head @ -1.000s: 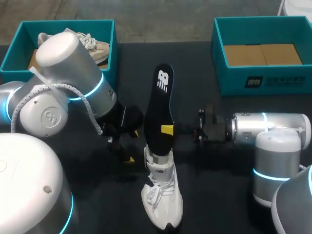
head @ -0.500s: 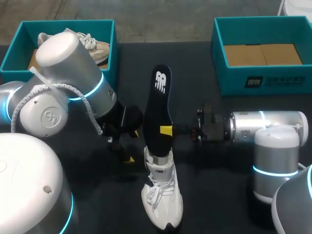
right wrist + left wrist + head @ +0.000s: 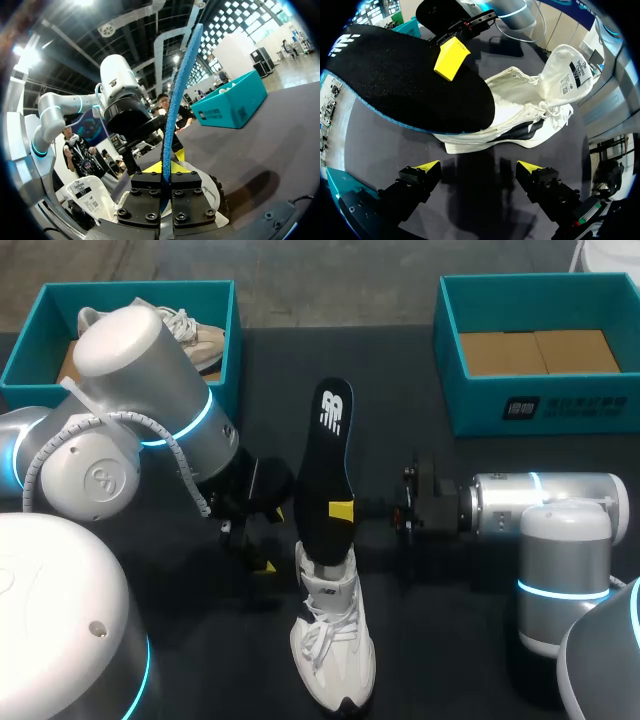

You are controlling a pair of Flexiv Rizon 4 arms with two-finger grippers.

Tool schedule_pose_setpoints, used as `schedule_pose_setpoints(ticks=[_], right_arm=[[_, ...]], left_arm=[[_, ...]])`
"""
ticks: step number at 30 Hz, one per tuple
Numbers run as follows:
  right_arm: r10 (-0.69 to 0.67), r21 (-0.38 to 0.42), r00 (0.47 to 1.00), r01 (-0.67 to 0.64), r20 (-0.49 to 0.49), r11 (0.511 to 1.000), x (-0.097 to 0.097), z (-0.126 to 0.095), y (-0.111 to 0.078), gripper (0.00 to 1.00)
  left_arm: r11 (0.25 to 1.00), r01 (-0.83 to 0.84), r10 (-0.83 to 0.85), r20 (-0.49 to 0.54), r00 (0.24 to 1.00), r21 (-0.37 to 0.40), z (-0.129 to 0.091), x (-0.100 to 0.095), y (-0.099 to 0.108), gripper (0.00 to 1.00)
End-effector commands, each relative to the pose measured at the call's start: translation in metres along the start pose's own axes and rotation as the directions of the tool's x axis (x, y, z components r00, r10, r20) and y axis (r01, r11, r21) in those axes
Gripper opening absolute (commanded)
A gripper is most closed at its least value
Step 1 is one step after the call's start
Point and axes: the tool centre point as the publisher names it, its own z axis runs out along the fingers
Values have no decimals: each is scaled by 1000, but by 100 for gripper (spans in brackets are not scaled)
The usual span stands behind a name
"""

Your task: Take the shoe out of the shoebox, open the shoe tongue, remove and reinsert the insole, then place the shoe into the shoebox

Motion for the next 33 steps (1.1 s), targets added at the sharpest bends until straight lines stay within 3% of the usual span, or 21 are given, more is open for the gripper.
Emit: schedule_pose_setpoints(ticks=[1, 33], right_arm=[[2, 2, 1000, -2, 0, 1000, 2, 0, -3, 0], [25, 29, 1000, -25, -10, 999, 5, 0, -14, 0]], left_arm=[[1000, 0, 0, 0, 1000, -4, 1, 0, -1, 100], [1000, 0, 0, 0, 1000, -4, 1, 0, -1, 100]])
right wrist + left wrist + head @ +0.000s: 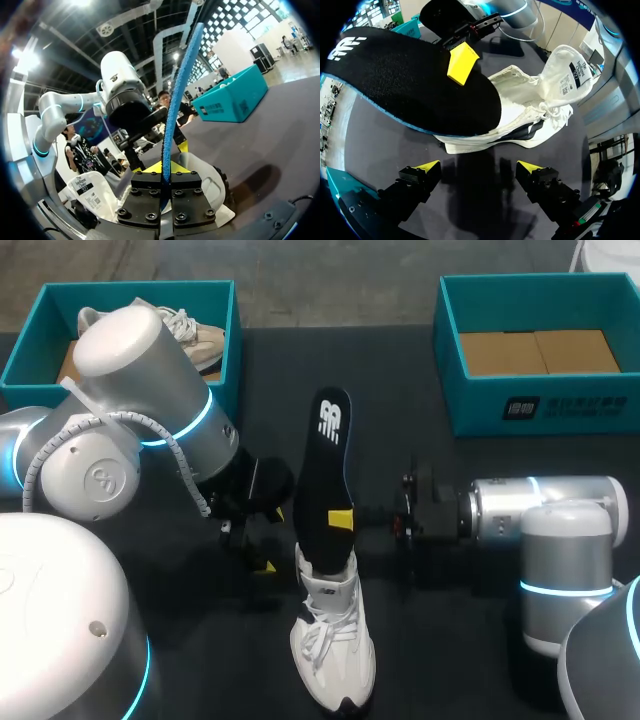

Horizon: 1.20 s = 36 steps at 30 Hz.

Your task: Take the shoe out of the shoebox, open the shoe tongue, remove and reinsert the insole, then place the shoe into the shoebox

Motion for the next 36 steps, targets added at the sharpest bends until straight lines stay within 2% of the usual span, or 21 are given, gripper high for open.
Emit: schedule_pose_setpoints(ticks=[1, 25, 36], right_arm=[[3, 7, 1000, -3, 0, 1000, 1, 0, -2, 0], [32, 50, 999, -31, -18, 998, 6, -1, -14, 0], [62, 68, 998, -60, -29, 996, 7, 2, -27, 0]], left_arm=[[1000, 0, 0, 0, 1000, -4, 1, 0, -1, 100], [1000, 0, 0, 0, 1000, -4, 1, 0, -1, 100], [1000, 0, 0, 0, 1000, -4, 1, 0, -1, 100]])
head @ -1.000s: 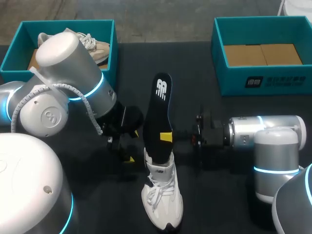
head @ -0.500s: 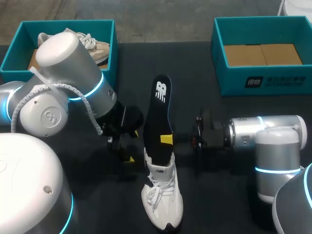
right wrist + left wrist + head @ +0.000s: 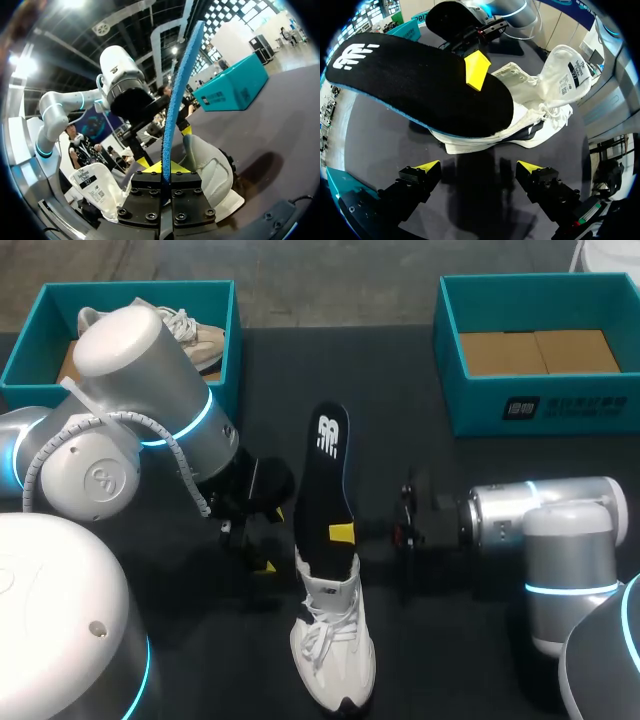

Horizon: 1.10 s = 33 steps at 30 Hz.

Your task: Take the shoe out of the shoebox, open the shoe tongue, remove and reinsert the insole, then place the shoe into the shoebox

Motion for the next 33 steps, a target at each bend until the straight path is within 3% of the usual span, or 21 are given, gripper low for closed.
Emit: schedule_pose_setpoints(ticks=[1, 21, 33], right_arm=[[14, 17, 1000, -14, -5, 1000, 0, 3, -6, 0], [83, 76, 996, -82, -15, 994, 8, 7, -30, 0], [92, 78, 996, -90, -23, 993, 11, 6, -33, 0]], left_arm=[[1000, 0, 0, 0, 1000, -4, 1, 0, -1, 100], [1000, 0, 0, 0, 1000, -4, 1, 0, -1, 100], [1000, 0, 0, 0, 1000, -4, 1, 0, -1, 100]])
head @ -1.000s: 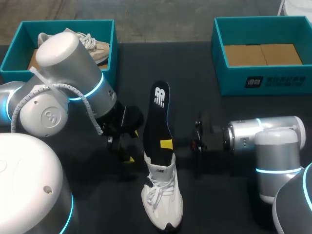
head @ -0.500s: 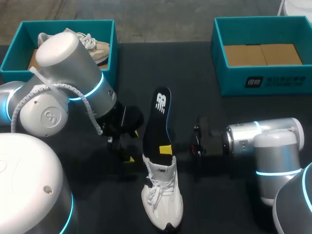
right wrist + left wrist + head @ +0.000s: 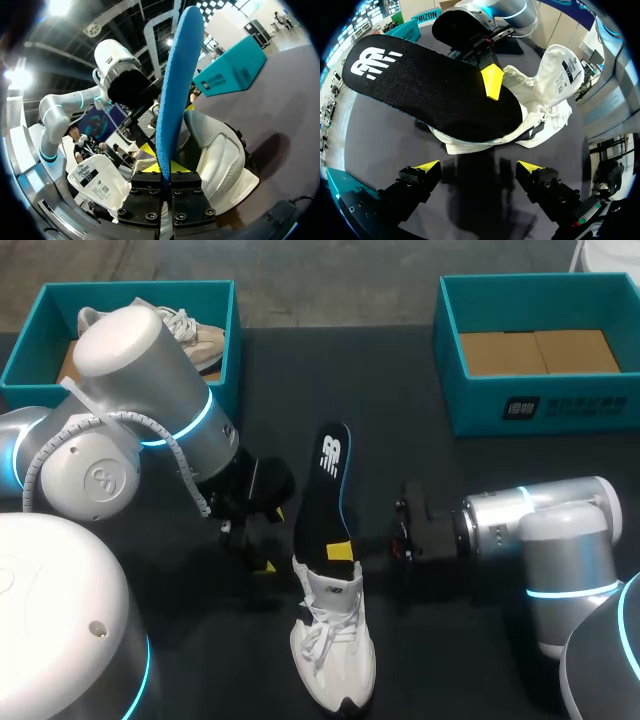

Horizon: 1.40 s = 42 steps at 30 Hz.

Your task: Take the shoe out of the shoebox, open the shoe tongue, remove and reinsert the insole, then place the shoe into the shoebox

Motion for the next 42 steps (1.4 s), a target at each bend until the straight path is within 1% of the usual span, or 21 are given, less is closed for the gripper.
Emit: schedule_pose_setpoints(ticks=[1, 9, 24, 28, 33, 37, 42], right_arm=[[-1, 5, 1000, 1, 2, 1000, 2, 3, -7, 0], [-11, -1, 1000, 11, -2, 1000, 4, 4, -4, 0], [-26, 27, 1000, 26, -6, 999, 3, 8, 6, 0], [-27, 28, 1000, 28, -3, 999, 4, 8, 7, 4], [-30, 23, 1000, 30, 5, 999, 5, 6, 7, 11], [-39, 22, 999, 39, 2, 999, 7, 5, 7, 12], [-42, 24, 999, 42, 0, 999, 7, 5, 8, 16]], left_arm=[[1000, 0, 0, 0, 1000, -4, 1, 0, -1, 100], [1000, 0, 0, 0, 1000, -4, 1, 0, -1, 100], [1000, 0, 0, 0, 1000, -4, 1, 0, -1, 100], [1000, 0, 0, 0, 1000, -4, 1, 0, -1, 100], [1000, 0, 0, 0, 1000, -4, 1, 0, -1, 100], [1000, 0, 0, 0, 1000, -4, 1, 0, -1, 100], [1000, 0, 0, 0, 1000, -4, 1, 0, -1, 100]])
